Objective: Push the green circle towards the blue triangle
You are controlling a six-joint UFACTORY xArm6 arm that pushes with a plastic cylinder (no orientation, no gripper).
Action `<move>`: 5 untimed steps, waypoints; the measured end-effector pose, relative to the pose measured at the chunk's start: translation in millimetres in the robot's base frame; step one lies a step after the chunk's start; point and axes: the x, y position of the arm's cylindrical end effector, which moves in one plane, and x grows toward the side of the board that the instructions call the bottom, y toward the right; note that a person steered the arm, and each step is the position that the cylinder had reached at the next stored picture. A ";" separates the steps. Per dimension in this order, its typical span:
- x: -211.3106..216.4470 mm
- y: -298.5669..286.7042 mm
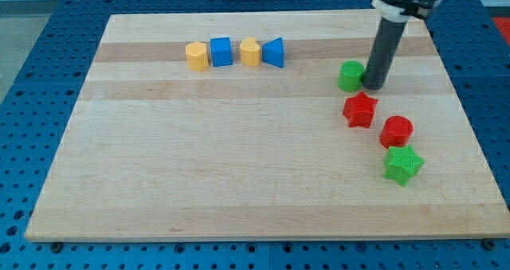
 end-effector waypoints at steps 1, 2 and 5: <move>-11.0 -17.6; -21.2 -36.9; -9.6 -46.1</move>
